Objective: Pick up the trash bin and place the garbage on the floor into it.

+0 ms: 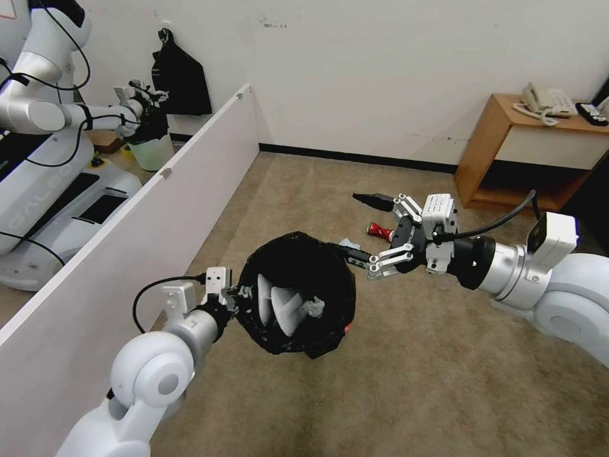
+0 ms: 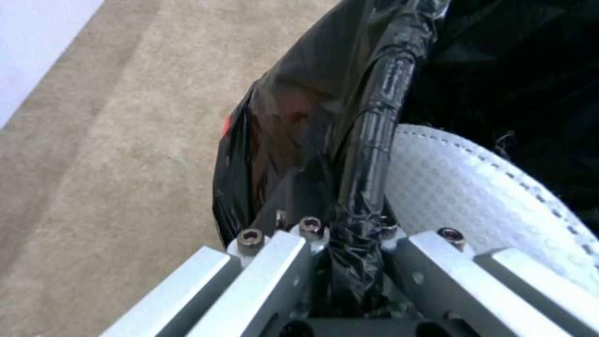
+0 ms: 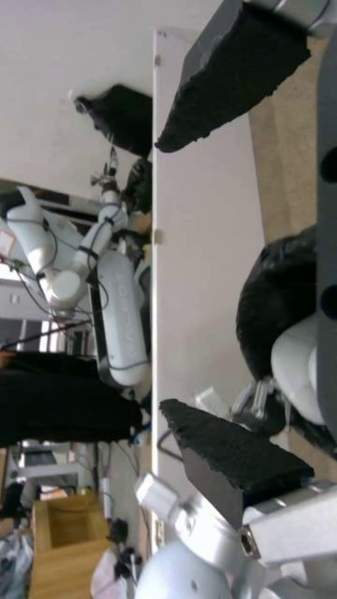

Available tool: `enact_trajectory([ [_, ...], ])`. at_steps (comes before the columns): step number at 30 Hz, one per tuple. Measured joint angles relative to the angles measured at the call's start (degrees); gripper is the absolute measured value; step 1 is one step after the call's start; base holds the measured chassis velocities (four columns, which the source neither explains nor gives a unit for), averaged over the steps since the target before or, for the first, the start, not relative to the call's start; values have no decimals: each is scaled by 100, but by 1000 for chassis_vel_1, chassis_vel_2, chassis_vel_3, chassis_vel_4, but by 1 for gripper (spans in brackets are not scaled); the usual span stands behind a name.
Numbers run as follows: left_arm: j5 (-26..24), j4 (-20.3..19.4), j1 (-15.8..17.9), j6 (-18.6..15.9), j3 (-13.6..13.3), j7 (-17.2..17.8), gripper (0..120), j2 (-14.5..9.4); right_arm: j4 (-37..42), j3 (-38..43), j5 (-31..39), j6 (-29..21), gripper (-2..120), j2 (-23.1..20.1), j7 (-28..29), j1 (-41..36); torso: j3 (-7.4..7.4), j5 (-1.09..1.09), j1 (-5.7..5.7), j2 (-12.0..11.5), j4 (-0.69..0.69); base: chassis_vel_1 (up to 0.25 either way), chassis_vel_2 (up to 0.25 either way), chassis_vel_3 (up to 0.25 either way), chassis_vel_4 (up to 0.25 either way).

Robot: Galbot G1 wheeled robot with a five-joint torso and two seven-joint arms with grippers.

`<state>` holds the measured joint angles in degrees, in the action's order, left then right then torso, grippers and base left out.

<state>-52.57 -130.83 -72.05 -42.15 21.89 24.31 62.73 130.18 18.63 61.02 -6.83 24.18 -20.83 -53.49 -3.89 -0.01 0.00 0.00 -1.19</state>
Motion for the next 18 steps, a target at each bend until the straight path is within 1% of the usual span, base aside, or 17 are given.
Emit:
enact_trajectory([
  [1,0,0,0,0,0,0,0,0,0,0,0,0,100,0,0,0,0,0,0,0,0,0,0,0,0],
  [3,48,-78,-133,0,170,-24,0,-10,-36,8,-164,88,100,134,131,-146,0,0,0,0,0,0,0,0,0],
  [4,48,-78,-133,0,170,-24,0,-10,-36,8,-164,88,100,134,131,-146,0,0,0,0,0,0,0,0,0],
  [6,74,-143,-223,0,295,-26,0,-2,-42,32,-285,135,100,242,239,-290,0,0,0,0,0,0,0,0,0],
  [7,74,-143,-223,0,295,-26,0,-2,-42,32,-285,135,100,242,239,-290,0,0,0,0,0,0,0,0,0],
  [8,91,-179,-280,0,360,-30,0,21,-42,49,-355,172,100,304,293,-393,0,0,0,0,0,0,0,0,0],
  [9,91,-179,-280,0,360,-30,0,21,-42,49,-355,172,100,304,293,-393,0,0,0,0,0,0,0,0,0],
  [11,147,-225,-382,0,481,-48,0,69,-41,83,-477,204,100,384,323,-537,0,1,0,0,-1,0,0,0,0],
  [12,202,-259,-456,0,582,-69,0,111,-58,111,-567,235,100,444,326,-623,0,0,0,0,-1,0,0,0,0],
  [13,202,-259,-456,0,582,-69,0,111,-58,111,-567,235,100,444,326,-623,0,0,0,0,-1,0,0,0,0],
  [14,273,-293,-553,0,717,-101,0,160,-82,147,-657,261,100,514,327,-720,-1,0,0,0,-1,0,0,0,0],
  [15,273,-293,-553,0,717,-101,0,160,-82,147,-657,261,100,514,327,-720,-1,0,0,0,-1,0,0,0,0],
  [16,332,-323,-668,1,864,-131,0,205,-109,188,-738,289,100,603,327,-829,-1,0,0,0,0,0,0,0,0],
  [17,332,-323,-668,1,864,-131,0,205,-109,188,-738,289,100,603,327,-829,-1,0,0,0,0,0,0,0,0],
  [18,364,-365,-820,1,1050,-154,0,250,-136,218,-818,316,100,692,326,-932,-1,1,0,0,0,0,0,0,0],
])
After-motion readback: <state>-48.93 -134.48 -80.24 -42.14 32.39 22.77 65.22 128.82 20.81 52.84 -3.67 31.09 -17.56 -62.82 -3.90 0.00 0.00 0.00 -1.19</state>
